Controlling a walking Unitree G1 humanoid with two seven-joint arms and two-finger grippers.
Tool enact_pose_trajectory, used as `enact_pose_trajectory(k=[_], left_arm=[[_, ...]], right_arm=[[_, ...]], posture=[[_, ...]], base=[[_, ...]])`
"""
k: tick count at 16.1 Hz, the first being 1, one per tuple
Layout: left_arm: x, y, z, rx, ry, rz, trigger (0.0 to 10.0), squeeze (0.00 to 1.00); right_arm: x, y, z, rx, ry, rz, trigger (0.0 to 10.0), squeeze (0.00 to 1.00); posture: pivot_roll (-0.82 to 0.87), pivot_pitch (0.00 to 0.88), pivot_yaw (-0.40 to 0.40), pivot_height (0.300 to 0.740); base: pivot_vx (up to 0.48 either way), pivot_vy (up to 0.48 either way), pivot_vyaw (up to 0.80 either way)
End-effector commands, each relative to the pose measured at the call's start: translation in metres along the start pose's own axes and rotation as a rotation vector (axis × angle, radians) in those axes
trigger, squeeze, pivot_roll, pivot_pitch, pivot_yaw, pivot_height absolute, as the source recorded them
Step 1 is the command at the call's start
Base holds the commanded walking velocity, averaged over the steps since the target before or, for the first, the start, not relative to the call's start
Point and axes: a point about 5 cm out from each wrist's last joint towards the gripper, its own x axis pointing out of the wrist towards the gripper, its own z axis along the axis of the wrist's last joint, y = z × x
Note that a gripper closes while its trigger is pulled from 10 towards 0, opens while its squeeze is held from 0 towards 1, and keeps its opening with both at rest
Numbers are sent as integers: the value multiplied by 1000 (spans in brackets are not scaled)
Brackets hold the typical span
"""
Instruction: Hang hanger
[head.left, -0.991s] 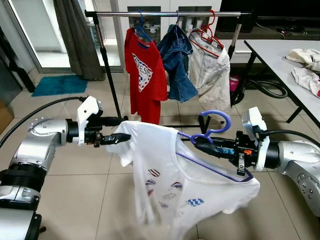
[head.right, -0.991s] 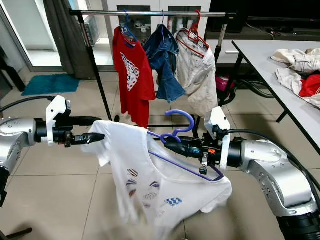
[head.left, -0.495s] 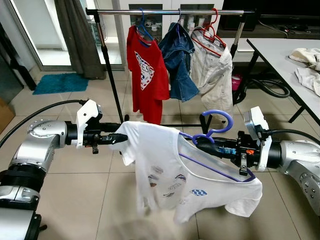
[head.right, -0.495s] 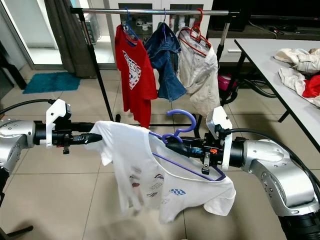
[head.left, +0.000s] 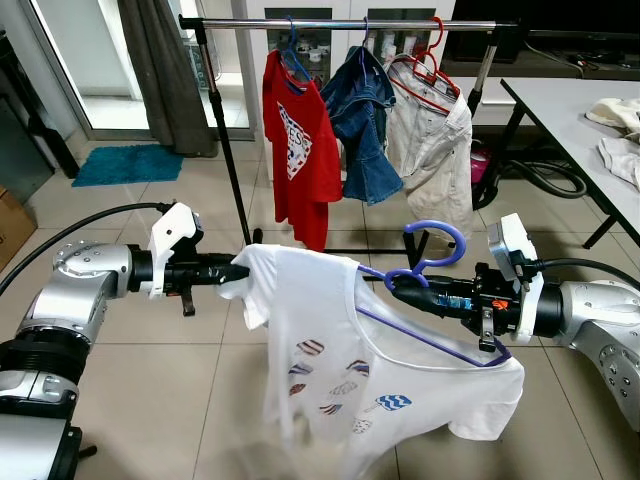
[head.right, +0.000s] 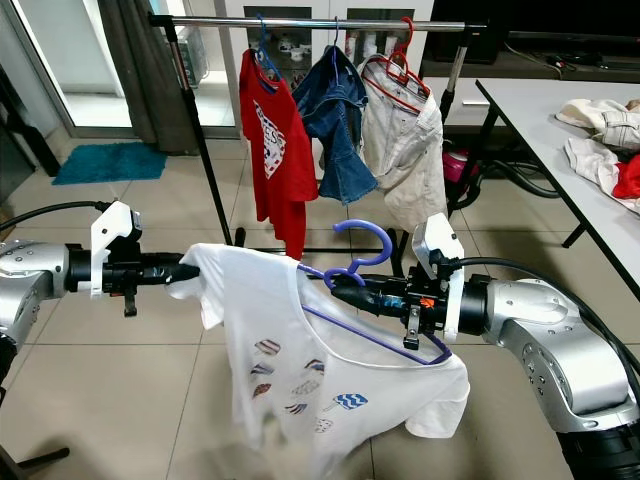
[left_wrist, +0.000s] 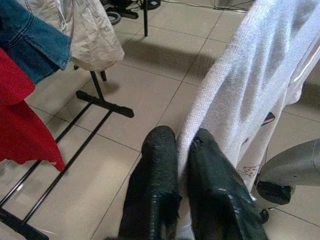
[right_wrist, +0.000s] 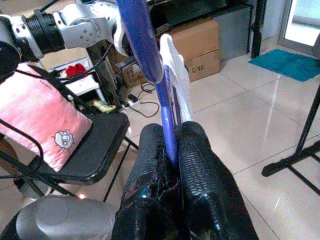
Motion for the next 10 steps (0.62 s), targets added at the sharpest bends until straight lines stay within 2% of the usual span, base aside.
enact_pose_trajectory(k=[1,4,6,8,10], left_arm=[[0,4,6,26,0,13,0,0],[-1,5,7,25,-17,24,0,0],[-4,10,9,33,-38,80,0,0],[-12,22,20,24,-155,212,0,0],[-26,34,25,-6,-245,378,0,0]], right_arm=[[-3,0,7,-14,-24,5,10000,0],[-4,0,6,-12,-24,1,10000,0],[-5,-1,5,-12,-22,-6,10000,0],[-5,-2,5,-15,-23,-21,10000,0],[-7,-3,5,-16,-26,-39,10000,0]], posture=[[-136,0,39,740],[-136,0,39,740],[-136,0,39,740],[-136,0,46,740],[-135,0,50,740]], base=[[0,0,0],[0,0,0],[0,0,0],[0,0,0],[0,0,0]])
